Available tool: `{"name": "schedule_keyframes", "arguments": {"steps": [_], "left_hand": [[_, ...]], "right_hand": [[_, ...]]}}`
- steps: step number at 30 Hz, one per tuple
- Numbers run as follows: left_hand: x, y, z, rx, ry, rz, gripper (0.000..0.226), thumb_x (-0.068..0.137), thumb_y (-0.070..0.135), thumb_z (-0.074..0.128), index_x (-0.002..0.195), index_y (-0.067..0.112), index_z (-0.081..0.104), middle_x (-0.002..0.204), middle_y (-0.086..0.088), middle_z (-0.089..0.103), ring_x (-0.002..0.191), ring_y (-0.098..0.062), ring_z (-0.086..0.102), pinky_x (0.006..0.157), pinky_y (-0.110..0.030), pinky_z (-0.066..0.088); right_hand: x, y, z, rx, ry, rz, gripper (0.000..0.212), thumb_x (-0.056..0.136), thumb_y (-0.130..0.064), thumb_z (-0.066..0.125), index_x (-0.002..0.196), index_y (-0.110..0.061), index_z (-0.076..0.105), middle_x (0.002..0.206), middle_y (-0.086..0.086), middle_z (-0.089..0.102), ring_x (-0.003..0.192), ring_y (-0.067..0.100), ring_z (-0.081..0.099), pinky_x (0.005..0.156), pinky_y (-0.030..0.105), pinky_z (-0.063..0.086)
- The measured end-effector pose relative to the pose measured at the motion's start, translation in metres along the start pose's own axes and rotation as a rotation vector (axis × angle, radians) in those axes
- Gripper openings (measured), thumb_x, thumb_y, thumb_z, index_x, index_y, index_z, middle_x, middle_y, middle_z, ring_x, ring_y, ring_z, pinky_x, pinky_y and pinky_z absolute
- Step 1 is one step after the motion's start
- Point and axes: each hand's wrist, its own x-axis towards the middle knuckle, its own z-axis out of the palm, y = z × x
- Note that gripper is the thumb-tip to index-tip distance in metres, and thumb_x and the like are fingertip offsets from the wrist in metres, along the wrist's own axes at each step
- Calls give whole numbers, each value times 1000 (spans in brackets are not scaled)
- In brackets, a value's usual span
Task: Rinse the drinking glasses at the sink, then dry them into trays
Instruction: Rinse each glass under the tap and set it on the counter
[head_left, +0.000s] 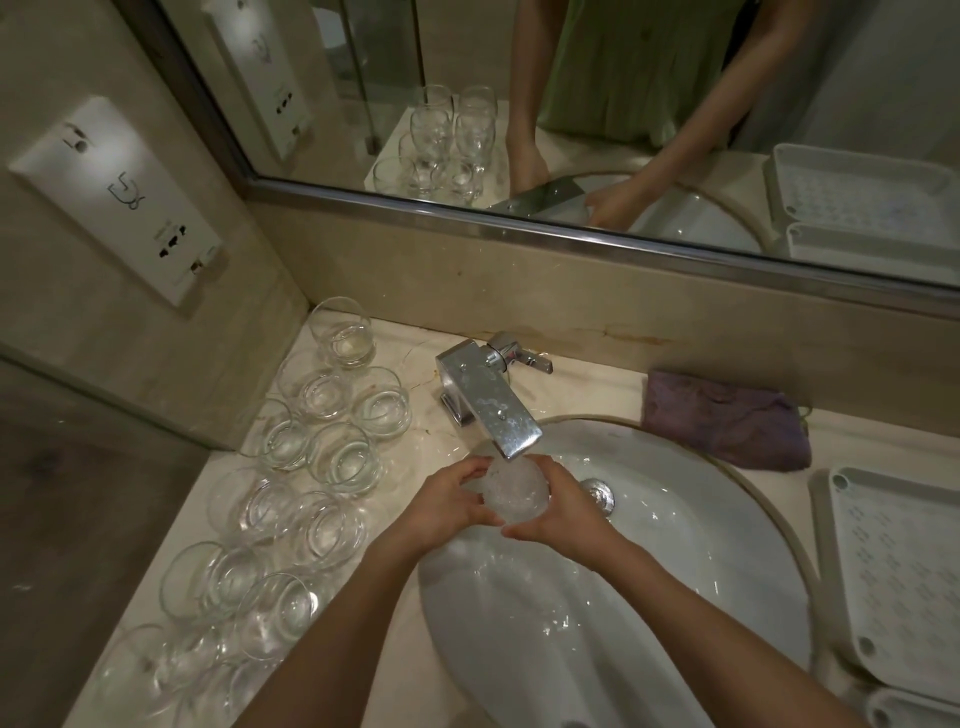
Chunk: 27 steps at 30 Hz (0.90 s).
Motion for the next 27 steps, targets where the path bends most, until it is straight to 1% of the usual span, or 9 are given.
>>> {"name": "schedule_keyframes", "arguments": {"steps": [3, 6, 10, 13, 16, 20, 23, 25, 27], "left_hand": [[0, -1, 1, -22, 20, -6, 63, 69, -18, 72, 121, 15, 57, 115, -3, 63, 89, -17, 69, 77, -23, 54], [-2, -4, -1, -3, 33, -14, 61, 70, -16, 74, 119, 17, 58, 118, -5, 62, 88, -15, 70, 81, -26, 55], [-8, -6, -3, 48, 49, -42, 60, 73, -9, 76, 124, 16, 57, 128, -9, 58, 96, -26, 69, 93, -34, 53], [-11, -2, 0, 95, 16, -48, 60, 76, -6, 74, 126, 20, 55, 126, -3, 55, 91, -18, 66, 86, -22, 51], [-16, 5, 4, 138, -17, -29, 58, 76, -6, 75, 120, 25, 53, 124, -1, 56, 87, -13, 65, 86, -21, 51], [-26, 15, 11, 216, -62, 7, 54, 79, 0, 74, 124, 25, 56, 123, 2, 59, 116, -11, 58, 100, -27, 47], [-37, 24, 20, 275, -86, 39, 53, 82, 0, 71, 129, 18, 56, 117, 9, 61, 113, -11, 59, 100, -25, 46], [-45, 29, 28, 344, -103, 45, 55, 83, 4, 71, 132, 23, 55, 118, 11, 60, 103, -13, 65, 98, -25, 47], [-52, 33, 35, 415, -121, 38, 58, 84, 8, 71, 136, 26, 51, 121, 9, 59, 97, -17, 68, 93, -24, 49]], "right_hand": [[1, 0, 6, 56, 55, -2, 79, 58, -19, 91, 121, -30, 44, 118, -6, 52, 108, 10, 53, 86, 20, 46], [0, -3, 8, 94, 45, -8, 77, 58, -17, 91, 117, -34, 43, 115, -9, 54, 106, 6, 55, 82, 15, 45], [-5, -2, 4, 85, 21, -14, 78, 59, -14, 90, 119, -32, 43, 117, -9, 52, 104, -1, 53, 77, 8, 43], [-10, 0, 2, 62, 12, -1, 78, 59, -16, 90, 120, -29, 44, 113, -9, 55, 102, 5, 55, 78, 11, 44], [-18, -2, -1, 59, 15, 10, 71, 60, -16, 89, 114, -25, 43, 106, -8, 57, 95, 6, 57, 68, 9, 44], [-33, -1, -12, 26, 25, -2, 77, 60, -20, 89, 121, -25, 43, 113, -10, 54, 100, 1, 53, 73, 6, 41], [-46, -1, -20, -6, 62, -21, 86, 55, -27, 90, 128, -20, 46, 119, -6, 54, 109, 9, 54, 87, 18, 46], [-57, -3, -26, -50, 92, -29, 82, 56, -28, 88, 126, -22, 46, 120, -5, 50, 110, 11, 52, 93, 29, 47], [-69, -6, -34, -111, 91, -39, 76, 60, -25, 87, 121, -29, 42, 118, -5, 43, 107, 12, 50, 91, 29, 46]]}}
